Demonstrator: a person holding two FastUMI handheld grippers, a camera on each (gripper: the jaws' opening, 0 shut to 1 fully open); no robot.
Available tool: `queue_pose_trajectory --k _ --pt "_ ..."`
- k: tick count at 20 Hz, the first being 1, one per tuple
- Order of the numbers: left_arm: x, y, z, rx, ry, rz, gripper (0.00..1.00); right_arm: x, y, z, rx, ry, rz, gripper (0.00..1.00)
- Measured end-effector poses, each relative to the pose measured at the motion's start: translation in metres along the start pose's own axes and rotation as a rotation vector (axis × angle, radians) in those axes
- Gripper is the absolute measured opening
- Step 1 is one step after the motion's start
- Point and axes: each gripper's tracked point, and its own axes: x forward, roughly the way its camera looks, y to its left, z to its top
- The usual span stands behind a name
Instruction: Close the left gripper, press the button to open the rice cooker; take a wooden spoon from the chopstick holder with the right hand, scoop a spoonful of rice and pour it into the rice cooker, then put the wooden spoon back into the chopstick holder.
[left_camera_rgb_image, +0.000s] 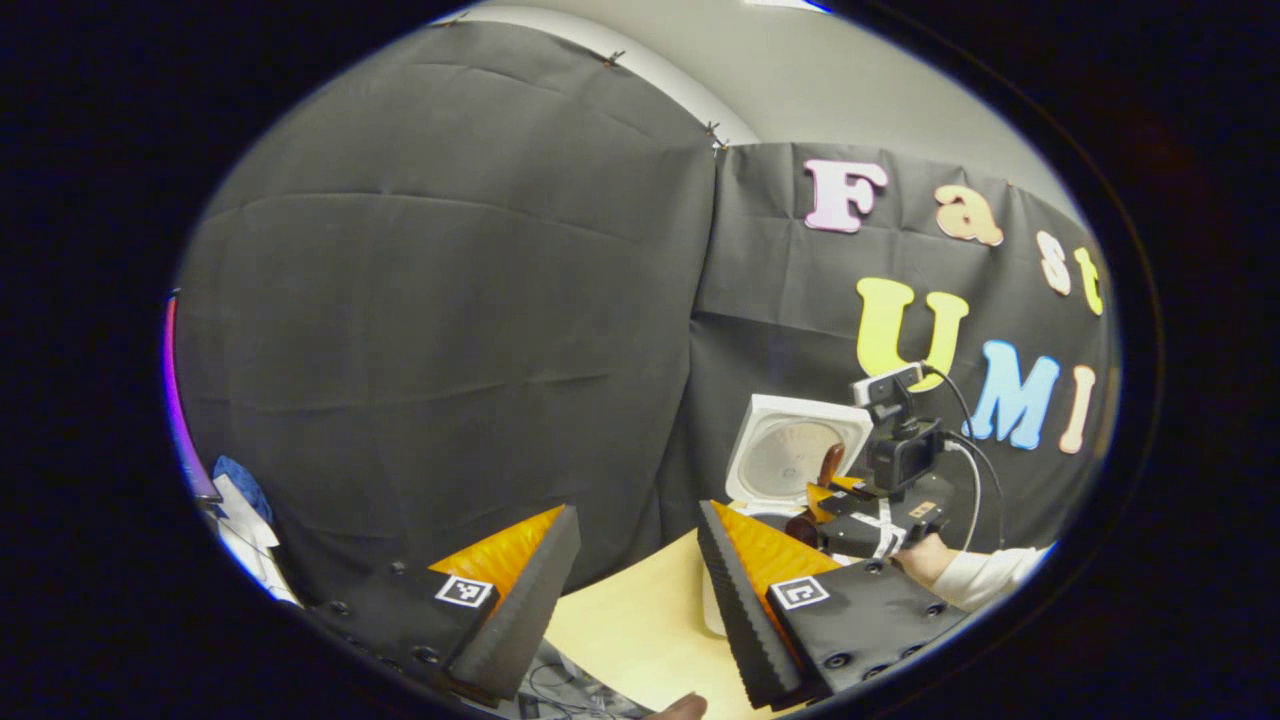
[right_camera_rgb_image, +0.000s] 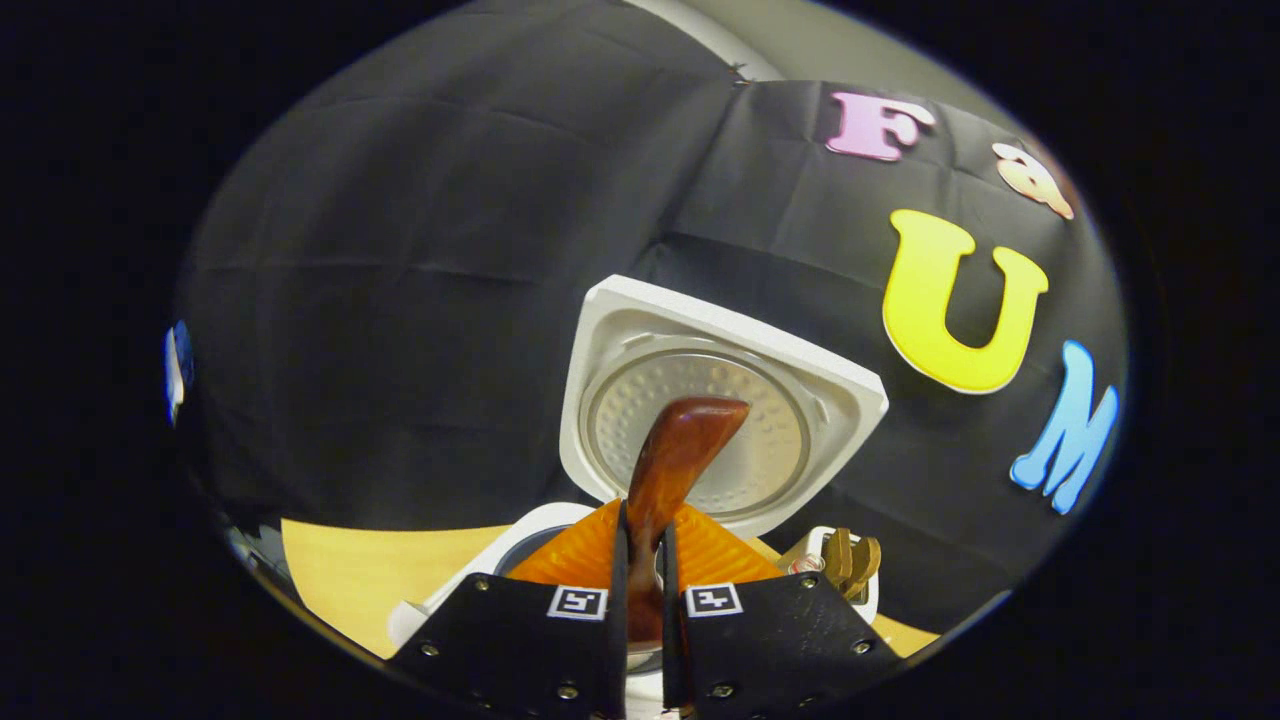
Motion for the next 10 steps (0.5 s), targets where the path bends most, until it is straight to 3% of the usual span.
queue_pose_trajectory --k 2,6,7,9,10 --pt "-0.004 -0.002 0.006 -0.009 -0.018 -0.024 0.80 -0.016 -0.008 0.015 0.204 0.002 0.011 0.14" --pt "-0.009 -0.013 0.012 -0.039 -0.048 -0.098 0.85 -0.055 -0.047 0.060 0.501 -0.064 0.010 0.14" --pt "-0.010 -0.017 0.013 -0.048 -0.052 -0.118 0.80 -0.063 -0.056 0.067 0.560 -0.077 0.008 0.14" --pt "-0.012 -0.025 0.013 -0.061 -0.053 -0.160 0.85 -0.073 -0.065 0.071 0.660 -0.103 0.018 0.14" --pt "-0.013 -0.028 0.014 -0.064 -0.060 -0.181 0.80 -0.082 -0.073 0.068 0.696 -0.108 0.008 0.14"
